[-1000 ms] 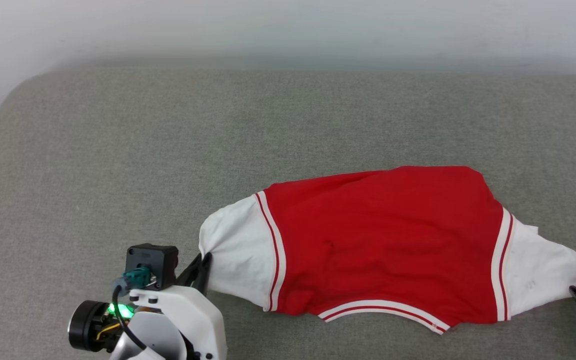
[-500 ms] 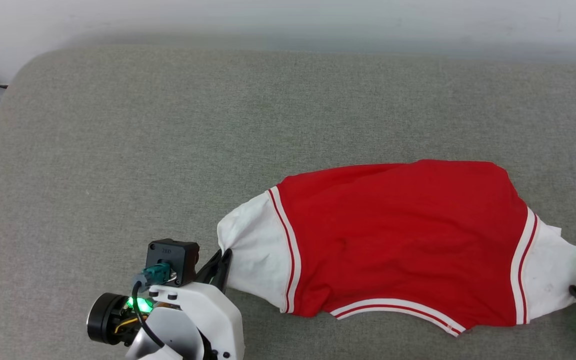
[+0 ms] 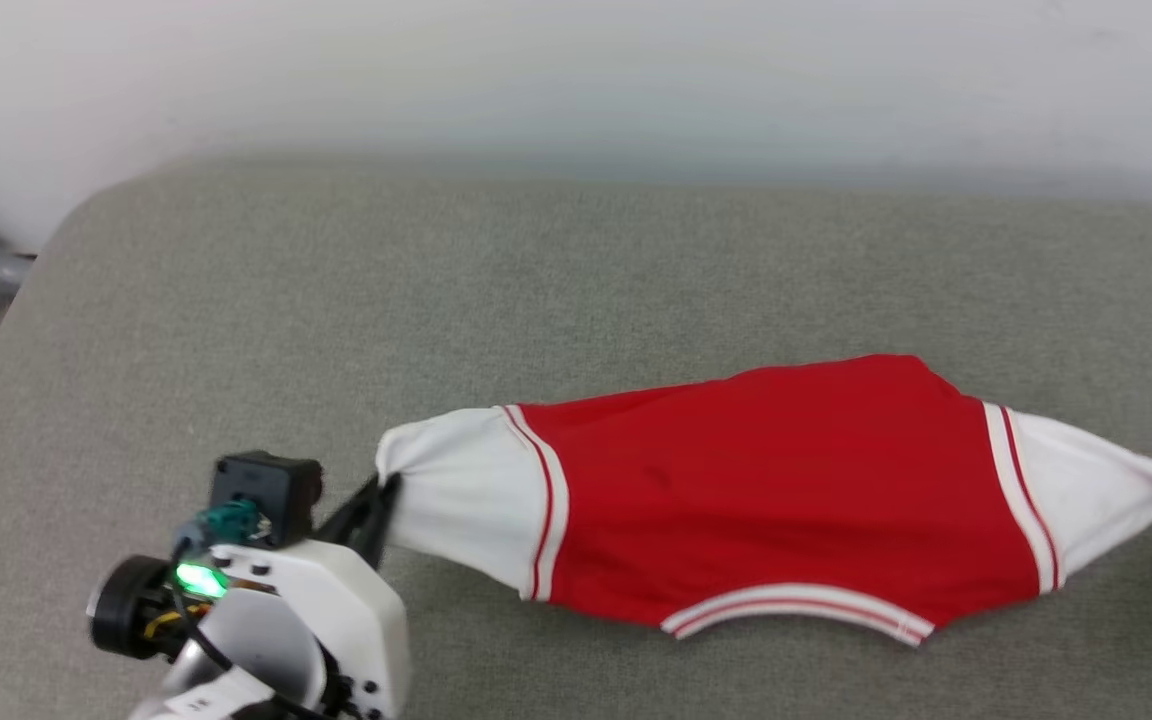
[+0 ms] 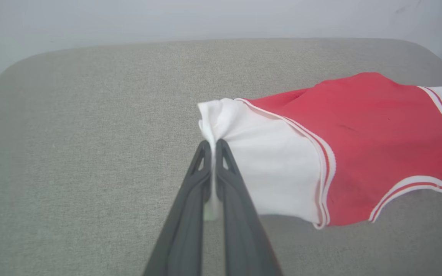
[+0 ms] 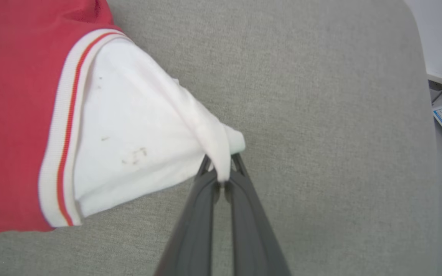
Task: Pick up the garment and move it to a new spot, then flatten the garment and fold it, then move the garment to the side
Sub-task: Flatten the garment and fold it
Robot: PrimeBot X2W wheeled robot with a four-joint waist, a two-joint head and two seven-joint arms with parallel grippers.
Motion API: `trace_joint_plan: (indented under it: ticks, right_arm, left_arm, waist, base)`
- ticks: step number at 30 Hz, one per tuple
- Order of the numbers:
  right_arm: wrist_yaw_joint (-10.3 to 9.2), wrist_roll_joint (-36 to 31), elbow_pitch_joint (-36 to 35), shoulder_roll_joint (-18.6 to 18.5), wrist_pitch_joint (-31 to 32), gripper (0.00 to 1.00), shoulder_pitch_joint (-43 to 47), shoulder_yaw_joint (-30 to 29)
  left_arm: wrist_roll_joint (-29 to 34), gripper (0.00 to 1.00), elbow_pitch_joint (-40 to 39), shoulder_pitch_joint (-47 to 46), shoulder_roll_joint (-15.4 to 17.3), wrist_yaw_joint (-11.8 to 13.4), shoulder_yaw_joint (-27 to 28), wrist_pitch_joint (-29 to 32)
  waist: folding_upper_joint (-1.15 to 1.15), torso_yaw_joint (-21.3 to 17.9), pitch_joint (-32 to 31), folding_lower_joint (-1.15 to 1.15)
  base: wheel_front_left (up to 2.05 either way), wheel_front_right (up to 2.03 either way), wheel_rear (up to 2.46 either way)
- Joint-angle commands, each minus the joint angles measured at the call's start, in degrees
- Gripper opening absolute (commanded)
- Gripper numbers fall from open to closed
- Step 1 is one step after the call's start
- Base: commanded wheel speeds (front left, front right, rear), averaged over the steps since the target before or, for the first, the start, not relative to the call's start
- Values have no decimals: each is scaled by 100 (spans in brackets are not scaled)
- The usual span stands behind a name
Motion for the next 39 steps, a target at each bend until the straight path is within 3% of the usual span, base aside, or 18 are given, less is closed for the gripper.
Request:
trace_joint_plan:
  ticks: [1, 15, 23, 30, 39]
  right_arm:
    - [-10, 32, -81, -85, 27, 0, -112, -47]
    - [-10, 284, -1071, -468, 441, 0, -1728, -388]
    - [-11, 214, -1239, -381, 344, 0, -2544, -531]
    - [-11, 98, -1207, -336, 139, 0, -3261, -626]
    - [-11, -50, -912, -592, -162, 0, -4690, -663]
  left_arm:
    - [-14, 0, -60, -102, 95, -52, 88, 28]
    - [-495, 0, -656, -1554, 991, -452, 893, 622]
    - [-720, 0, -547, -2703, 1299, -636, 1052, 750]
    - [-630, 0, -237, -3756, 1445, -718, 992, 594]
    - [-175, 0, 471, -5452, 1531, -774, 697, 166]
  waist:
    - [0, -86, -160, 0]
    - [0, -263, -498, 0]
    - [0, -233, -361, 0]
    - [0, -171, 88, 0]
    - [0, -12, 1283, 0]
  base:
    - [0, 0, 0]
    - [0, 0, 0]
    - [0, 0, 0]
    - [0, 0, 0]
    - [0, 0, 0]
